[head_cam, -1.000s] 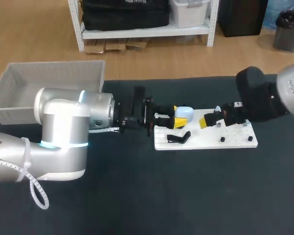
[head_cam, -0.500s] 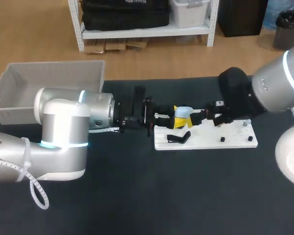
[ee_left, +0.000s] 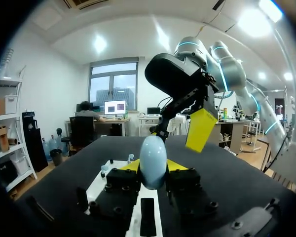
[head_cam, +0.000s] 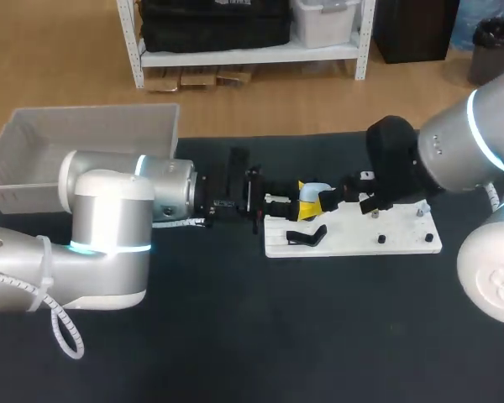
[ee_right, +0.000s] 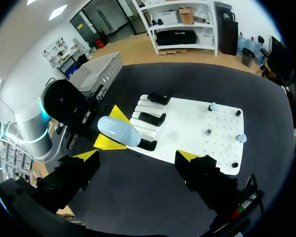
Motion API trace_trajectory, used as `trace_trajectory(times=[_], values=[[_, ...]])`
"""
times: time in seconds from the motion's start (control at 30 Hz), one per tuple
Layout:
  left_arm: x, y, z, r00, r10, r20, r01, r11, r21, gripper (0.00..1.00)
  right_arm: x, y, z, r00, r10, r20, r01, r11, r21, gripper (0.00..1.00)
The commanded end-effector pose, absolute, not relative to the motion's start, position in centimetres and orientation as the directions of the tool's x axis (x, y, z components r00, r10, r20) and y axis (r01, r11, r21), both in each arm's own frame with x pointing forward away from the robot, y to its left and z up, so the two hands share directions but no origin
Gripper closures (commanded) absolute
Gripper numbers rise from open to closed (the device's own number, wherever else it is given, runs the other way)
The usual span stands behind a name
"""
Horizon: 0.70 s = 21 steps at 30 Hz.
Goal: Pick up each earbud case from the left stands, insert the matching earbuds, close the lid, and place the case in the box.
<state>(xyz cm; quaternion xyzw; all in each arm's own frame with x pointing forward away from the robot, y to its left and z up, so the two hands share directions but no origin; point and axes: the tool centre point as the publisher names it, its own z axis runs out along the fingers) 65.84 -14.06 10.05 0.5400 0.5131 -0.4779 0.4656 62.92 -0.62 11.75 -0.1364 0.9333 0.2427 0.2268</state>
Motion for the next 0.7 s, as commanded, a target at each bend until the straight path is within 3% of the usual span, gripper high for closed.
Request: trace_trajectory(times=[0.03, 0.7], values=[[66.0, -14.1, 10.0, 0.016, 0.108, -0.994, 0.999, -0.043, 0.012, 1.00, 63.3, -0.2, 11.3, -0.857, -0.134, -0.497, -0.352, 0.857, 0.377, 0.00], [66.0, -14.1, 10.0, 0.016, 0.108, -0.994, 0.999, -0.043, 0.012, 1.00, 64.7, -0.8, 11.4, -0.862, -0.091, -0.499, -0.317, 0.864, 0.391, 0.00]])
